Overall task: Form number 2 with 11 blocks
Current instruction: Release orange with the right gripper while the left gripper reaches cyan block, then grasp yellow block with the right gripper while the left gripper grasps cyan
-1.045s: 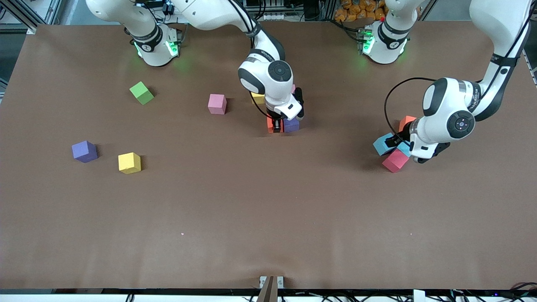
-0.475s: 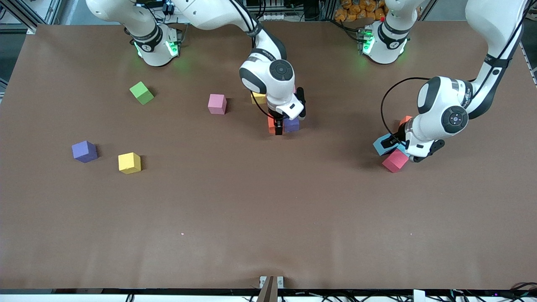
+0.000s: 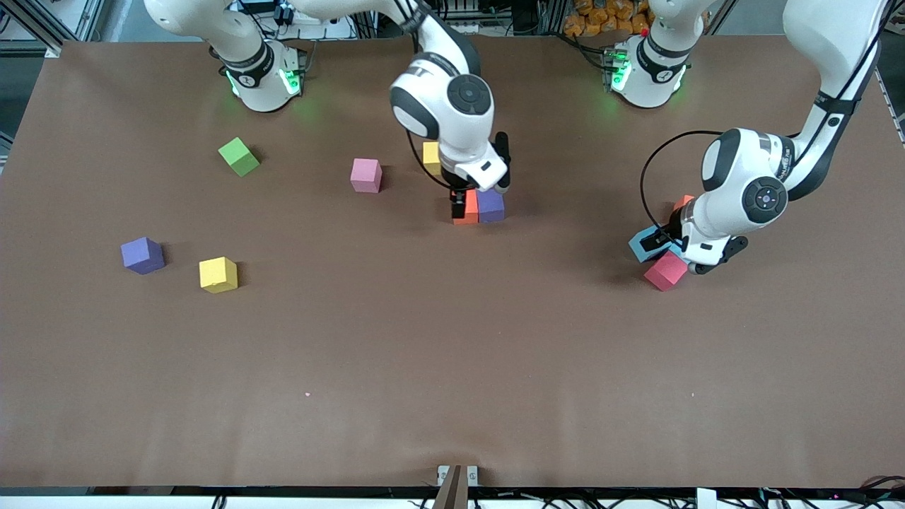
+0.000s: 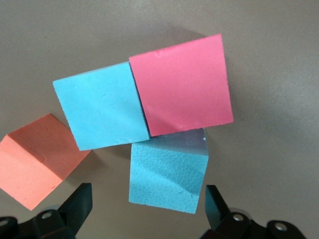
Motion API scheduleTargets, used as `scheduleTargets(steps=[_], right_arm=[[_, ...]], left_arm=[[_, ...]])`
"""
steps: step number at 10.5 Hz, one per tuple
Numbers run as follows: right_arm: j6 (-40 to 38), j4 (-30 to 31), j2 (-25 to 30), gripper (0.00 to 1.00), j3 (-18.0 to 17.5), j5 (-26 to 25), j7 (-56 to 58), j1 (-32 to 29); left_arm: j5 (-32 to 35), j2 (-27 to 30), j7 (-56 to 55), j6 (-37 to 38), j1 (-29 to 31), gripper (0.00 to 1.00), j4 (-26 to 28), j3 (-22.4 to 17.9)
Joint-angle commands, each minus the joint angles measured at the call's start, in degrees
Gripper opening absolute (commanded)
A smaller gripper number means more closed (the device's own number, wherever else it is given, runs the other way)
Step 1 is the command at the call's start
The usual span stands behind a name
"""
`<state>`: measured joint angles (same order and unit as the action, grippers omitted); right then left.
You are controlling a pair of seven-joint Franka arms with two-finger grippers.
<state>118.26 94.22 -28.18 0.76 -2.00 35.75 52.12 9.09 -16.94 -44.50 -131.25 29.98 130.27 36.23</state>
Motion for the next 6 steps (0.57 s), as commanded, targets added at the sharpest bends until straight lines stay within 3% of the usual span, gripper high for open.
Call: scheduleTargets(steps=[1, 6], right_arm=[[-3.4, 4.0, 6.0, 1.0, -0.1, 0.8, -0.5, -6.9], [-0.9, 6.1, 6.7, 1.0, -0.1, 0.8, -1.8, -35.2]], left_arm=[[0.1, -0.3, 0.5, -2.5, 0.5, 1.0, 0.9, 0.5], [0.1, -2.8, 0.6, -4.6, 0.5, 1.0, 0.9, 0.4]])
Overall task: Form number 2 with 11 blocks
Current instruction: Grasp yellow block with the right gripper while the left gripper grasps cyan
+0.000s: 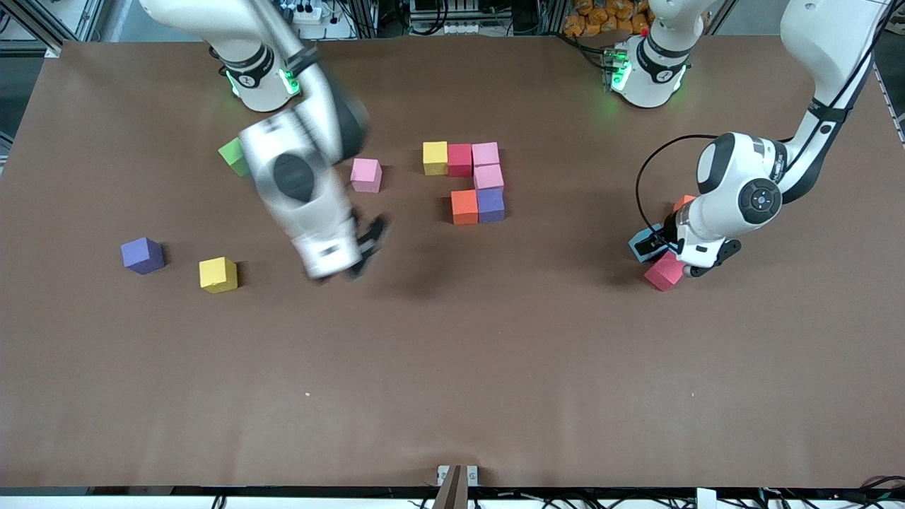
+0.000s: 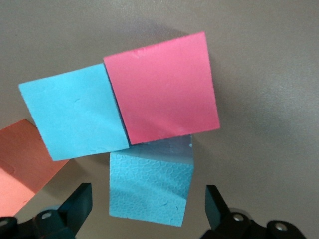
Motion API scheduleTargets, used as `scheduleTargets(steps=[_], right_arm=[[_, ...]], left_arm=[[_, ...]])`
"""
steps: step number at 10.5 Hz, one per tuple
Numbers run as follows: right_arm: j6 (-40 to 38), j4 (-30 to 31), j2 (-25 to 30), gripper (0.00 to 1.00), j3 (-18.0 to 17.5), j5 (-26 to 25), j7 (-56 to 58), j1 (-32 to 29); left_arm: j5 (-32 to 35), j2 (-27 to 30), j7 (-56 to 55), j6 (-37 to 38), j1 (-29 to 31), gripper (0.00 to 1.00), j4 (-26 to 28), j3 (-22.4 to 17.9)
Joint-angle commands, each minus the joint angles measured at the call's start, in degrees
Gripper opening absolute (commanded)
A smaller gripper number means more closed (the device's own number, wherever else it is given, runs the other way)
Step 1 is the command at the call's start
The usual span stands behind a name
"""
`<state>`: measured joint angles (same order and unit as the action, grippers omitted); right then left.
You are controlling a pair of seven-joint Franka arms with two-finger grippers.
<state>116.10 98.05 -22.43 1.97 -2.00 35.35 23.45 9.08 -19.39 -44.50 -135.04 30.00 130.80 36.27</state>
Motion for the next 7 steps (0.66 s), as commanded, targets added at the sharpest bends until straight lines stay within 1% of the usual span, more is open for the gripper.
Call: scheduleTargets(steps=[1, 2, 3, 4, 5, 7], right_arm=[[1.8, 4.1, 0.9, 1.0, -1.3, 0.8, -5.0, -11.7], [3.1, 6.5, 0.9, 1.0, -1.3, 0.8, -9.8, -15.1], [6.0, 9.9, 1.1, 1.0, -1.3, 0.8, -16.9, -16.1], [8.1, 12.5, 1.3, 1.0, -1.2, 0.7, -23.8, -16.2], [9.7, 14.2, 1.3, 1.0, -1.2, 0.7, -27.9, -16.9], [14.4, 18.3, 1.5, 1.0, -1.2, 0.1, -27.8, -20.0]], left_arm=[[0.3, -0.9, 0.6, -1.0, 0.5, 1.0, 0.4, 0.4], [0.6, -1.2, 0.7, -1.3, 0.5, 1.0, 0.4, 0.4], [0.7, -1.6, 0.7, -1.3, 0.5, 0.97, 0.3, 0.4], [0.8, -1.8, 0.8, -1.3, 0.4, 0.89, 0.3, 0.4], [0.8, -2.1, 0.9, -1.3, 0.4, 0.75, 0.2, 0.3], [2.1, -2.3, 1.2, -1.2, 0.2, 0.22, 0.0, 0.3]])
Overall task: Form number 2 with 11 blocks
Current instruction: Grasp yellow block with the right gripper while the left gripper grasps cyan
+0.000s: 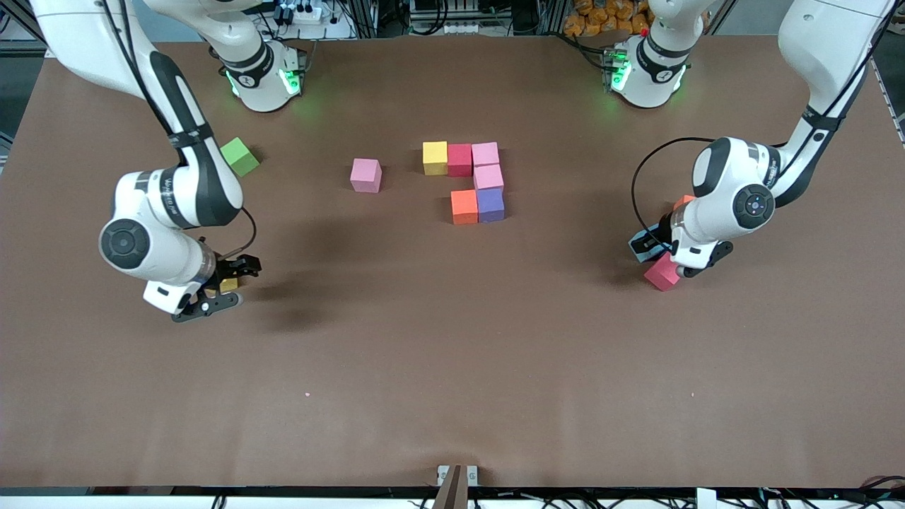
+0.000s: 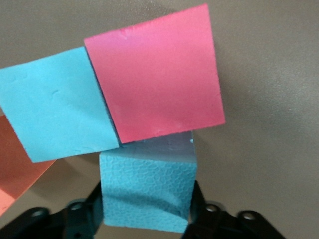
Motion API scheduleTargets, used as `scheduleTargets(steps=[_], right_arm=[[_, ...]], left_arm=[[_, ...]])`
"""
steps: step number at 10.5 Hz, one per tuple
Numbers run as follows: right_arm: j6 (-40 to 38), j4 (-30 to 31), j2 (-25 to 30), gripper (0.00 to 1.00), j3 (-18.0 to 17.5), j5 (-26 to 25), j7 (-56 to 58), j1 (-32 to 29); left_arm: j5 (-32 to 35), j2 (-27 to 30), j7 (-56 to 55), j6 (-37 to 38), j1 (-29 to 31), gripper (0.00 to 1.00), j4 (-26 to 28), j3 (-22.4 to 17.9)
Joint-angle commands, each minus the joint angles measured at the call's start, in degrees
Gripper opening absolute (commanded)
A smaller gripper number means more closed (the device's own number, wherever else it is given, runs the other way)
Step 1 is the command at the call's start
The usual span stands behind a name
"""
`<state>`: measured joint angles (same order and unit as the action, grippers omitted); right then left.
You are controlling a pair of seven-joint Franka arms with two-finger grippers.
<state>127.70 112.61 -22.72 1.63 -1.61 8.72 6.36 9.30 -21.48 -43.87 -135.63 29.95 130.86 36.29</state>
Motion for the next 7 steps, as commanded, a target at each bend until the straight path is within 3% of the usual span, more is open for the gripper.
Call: scheduleTargets(steps=[1, 3, 7], right_arm=[[3.5, 4.5, 1.8, 1.0, -0.8, -0.6, -1.1, -4.5], [3.8, 5.1, 1.6, 1.0, -0.8, -0.8, -1.0, -6.4], [14.4, 12.4, 1.2, 1.0, -0.8, -2.3, -0.4, -6.9]], left_arm=[[2.3, -0.2, 0.5, -0.6, 0.1, 0.02, -0.3, 0.3], [2.2, 0.8, -1.7, -0.2, -0.2, 0.0, -0.6, 1.0], [1.5, 0.8, -20.0, 3.3, -0.4, 0.0, -5.8, 9.7]])
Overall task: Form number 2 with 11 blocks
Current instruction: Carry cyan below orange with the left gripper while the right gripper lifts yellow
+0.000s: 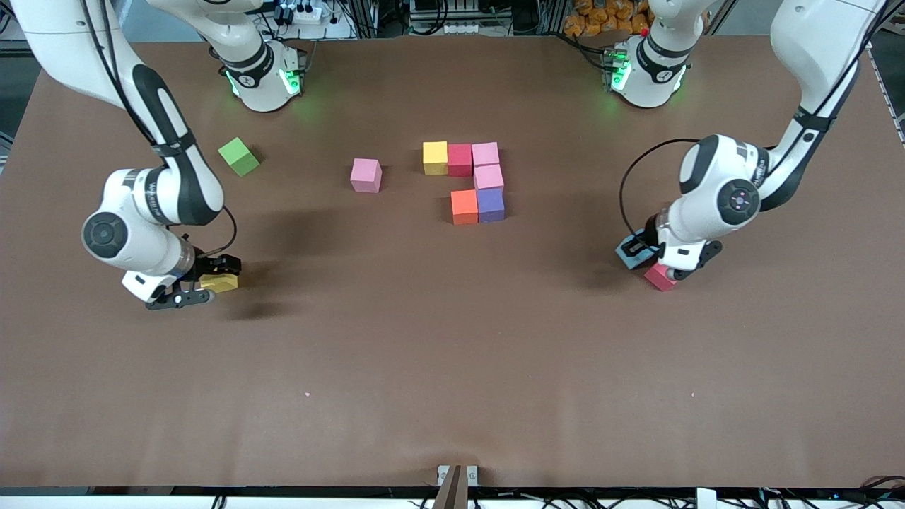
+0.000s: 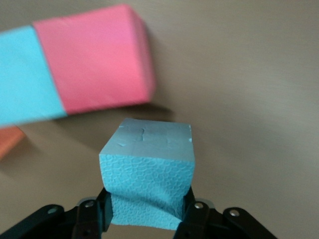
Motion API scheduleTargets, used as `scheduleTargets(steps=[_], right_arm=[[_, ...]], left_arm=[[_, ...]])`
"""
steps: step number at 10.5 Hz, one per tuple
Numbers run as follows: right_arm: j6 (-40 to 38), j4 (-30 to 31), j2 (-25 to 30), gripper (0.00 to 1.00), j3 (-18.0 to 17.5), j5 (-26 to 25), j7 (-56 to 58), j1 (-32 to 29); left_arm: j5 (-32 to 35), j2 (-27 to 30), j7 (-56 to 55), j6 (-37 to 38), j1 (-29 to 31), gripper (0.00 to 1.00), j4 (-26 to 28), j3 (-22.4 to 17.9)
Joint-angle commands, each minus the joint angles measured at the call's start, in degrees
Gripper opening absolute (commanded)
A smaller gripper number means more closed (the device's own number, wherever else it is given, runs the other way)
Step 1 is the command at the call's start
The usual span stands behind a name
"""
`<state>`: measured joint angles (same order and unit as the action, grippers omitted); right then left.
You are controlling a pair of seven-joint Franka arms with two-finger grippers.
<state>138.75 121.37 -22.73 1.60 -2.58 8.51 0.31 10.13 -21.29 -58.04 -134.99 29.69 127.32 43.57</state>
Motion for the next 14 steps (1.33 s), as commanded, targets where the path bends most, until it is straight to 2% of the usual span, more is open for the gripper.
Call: scheduleTargets(steps=[1, 3, 6, 10, 12, 13, 14], right_arm=[[3.6, 4.0, 1.2, 1.0, -0.8, -1.5, -0.2, -0.8], [3.7, 4.1, 1.0, 1.0, -0.7, -1.5, 2.3, -2.1], [3.1, 3.9, 1.2, 1.0, -0.7, -1.5, 3.8, -2.9], [3.5, 3.9, 0.7, 1.0, -0.8, -1.5, 3.8, -2.9], [3.7, 3.9, 0.2, 1.0, -0.8, -1.3, 3.6, -2.9], [3.7, 4.0, 0.1, 0.8, -0.9, -1.2, 3.6, -2.9], [3.8, 4.0, -0.4, 0.49, -0.9, -1.1, 3.6, -2.9]], left_arm=[[0.6, 0.4, -10.7, 4.1, -0.8, 0.0, -3.9, 4.6], [0.2, 0.3, -21.5, 5.8, -5.5, 0.0, -7.5, 6.1], [-9.8, -0.2, -33.0, 7.8, -14.7, 0.0, -14.7, 6.1], [-10.0, -3.2, -58.0, 7.6, -25.6, 0.0, -19.8, 5.9], [-9.6, -4.3, -67.4, 7.2, -28.5, 0.0, -21.6, 5.8], [-10.0, -4.5, -70.9, 6.7, -29.5, 0.0, -21.8, 5.8], [-9.9, -5.1, -75.3, 4.5, -30.0, 0.0, -22.0, 5.8]])
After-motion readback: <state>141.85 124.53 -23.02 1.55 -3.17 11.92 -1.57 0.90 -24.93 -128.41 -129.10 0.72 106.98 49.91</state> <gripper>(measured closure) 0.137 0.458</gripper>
